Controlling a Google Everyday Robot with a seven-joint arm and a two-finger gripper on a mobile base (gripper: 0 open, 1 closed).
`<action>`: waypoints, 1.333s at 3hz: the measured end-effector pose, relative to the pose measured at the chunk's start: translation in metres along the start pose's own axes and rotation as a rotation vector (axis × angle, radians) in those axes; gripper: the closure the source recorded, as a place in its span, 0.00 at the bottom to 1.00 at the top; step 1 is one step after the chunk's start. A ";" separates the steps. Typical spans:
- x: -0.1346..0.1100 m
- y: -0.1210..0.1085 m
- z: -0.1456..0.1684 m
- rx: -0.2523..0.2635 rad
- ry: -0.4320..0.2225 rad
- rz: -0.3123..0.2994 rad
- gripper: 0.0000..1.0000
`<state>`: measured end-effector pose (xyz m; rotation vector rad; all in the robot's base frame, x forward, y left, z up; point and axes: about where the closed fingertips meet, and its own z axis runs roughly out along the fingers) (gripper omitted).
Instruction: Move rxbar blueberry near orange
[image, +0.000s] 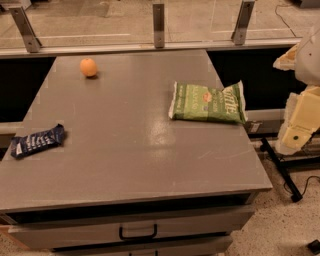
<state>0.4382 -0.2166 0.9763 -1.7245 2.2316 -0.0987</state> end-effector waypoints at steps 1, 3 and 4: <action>0.000 0.000 0.000 0.000 0.000 0.000 0.00; -0.117 -0.002 0.071 -0.087 -0.281 -0.198 0.00; -0.238 0.016 0.089 -0.133 -0.545 -0.395 0.00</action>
Offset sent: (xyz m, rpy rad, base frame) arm 0.0489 0.1025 -0.0575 0.2144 0.0181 0.2375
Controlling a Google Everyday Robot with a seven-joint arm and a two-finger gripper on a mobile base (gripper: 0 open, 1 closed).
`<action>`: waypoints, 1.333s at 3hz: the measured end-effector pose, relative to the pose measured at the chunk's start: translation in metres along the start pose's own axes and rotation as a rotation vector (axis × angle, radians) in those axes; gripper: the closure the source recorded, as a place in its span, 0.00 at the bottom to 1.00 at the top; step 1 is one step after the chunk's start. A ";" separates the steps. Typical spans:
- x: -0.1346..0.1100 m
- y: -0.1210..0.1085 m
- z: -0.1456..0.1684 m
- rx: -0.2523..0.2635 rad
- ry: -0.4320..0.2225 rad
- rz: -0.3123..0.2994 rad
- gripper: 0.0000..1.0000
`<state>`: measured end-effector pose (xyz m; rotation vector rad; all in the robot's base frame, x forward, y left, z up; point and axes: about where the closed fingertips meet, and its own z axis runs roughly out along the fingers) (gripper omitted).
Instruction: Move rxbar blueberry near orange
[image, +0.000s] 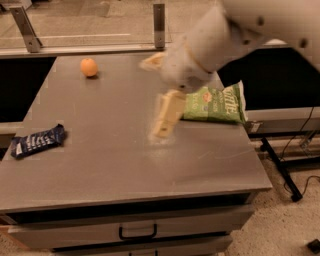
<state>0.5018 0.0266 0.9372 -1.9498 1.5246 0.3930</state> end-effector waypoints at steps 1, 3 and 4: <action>-0.072 -0.008 0.035 -0.034 -0.168 -0.123 0.00; -0.076 -0.009 0.035 -0.048 -0.199 -0.150 0.00; -0.108 -0.009 0.071 -0.073 -0.290 -0.222 0.00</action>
Offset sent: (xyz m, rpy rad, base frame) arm -0.0051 0.0630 0.0136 0.1076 -0.0232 0.1283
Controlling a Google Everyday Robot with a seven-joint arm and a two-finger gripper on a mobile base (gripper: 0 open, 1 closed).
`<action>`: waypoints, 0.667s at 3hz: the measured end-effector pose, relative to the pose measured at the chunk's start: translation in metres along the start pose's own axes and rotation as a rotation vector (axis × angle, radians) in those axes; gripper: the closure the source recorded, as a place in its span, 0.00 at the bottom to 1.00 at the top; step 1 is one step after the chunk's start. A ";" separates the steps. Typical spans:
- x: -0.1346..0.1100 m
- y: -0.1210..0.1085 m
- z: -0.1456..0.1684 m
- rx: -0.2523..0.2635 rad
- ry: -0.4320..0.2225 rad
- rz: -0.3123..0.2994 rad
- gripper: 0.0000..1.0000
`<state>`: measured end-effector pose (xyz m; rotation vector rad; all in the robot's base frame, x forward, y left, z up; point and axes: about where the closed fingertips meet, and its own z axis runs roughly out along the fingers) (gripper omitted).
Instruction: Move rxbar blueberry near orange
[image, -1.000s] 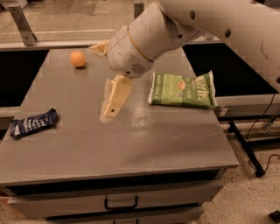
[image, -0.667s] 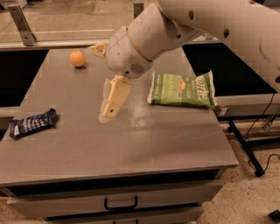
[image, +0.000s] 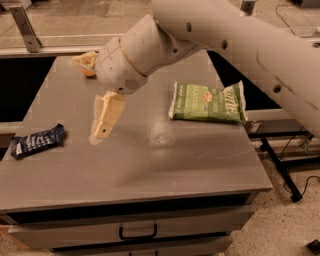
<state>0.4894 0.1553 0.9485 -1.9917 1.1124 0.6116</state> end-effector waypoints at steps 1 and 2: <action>-0.024 -0.016 0.052 0.000 -0.085 -0.033 0.00; -0.036 -0.032 0.098 -0.001 -0.110 -0.017 0.00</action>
Offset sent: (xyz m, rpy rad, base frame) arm 0.0163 0.1628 -0.0367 0.1121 0.0647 0.0362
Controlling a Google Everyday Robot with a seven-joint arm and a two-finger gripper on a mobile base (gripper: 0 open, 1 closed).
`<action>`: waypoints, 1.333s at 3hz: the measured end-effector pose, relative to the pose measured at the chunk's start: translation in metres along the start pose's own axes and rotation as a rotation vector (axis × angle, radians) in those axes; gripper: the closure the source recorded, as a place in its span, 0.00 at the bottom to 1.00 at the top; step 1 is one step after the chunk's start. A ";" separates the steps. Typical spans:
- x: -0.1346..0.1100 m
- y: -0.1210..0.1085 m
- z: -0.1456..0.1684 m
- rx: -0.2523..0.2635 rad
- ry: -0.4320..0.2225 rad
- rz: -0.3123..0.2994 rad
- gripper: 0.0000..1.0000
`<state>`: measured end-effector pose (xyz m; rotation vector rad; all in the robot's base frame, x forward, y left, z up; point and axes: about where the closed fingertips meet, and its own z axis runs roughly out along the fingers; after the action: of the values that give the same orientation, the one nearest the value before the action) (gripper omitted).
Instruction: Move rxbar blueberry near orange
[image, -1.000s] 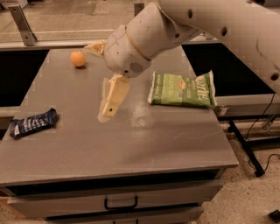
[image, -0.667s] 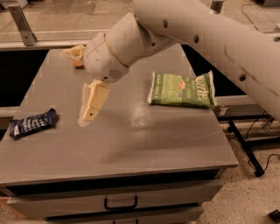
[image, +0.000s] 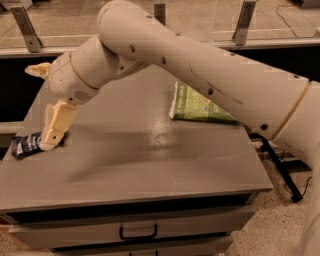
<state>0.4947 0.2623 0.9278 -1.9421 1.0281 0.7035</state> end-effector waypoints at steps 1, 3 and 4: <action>0.013 -0.001 0.035 -0.020 0.012 0.078 0.00; 0.057 0.016 0.068 -0.036 0.095 0.224 0.00; 0.078 0.017 0.065 -0.026 0.140 0.272 0.18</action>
Offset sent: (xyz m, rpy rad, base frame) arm 0.0067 0.0456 -0.0944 -0.1225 0.2100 -0.1283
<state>0.5136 0.2807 0.8287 -1.9143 1.3942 0.7393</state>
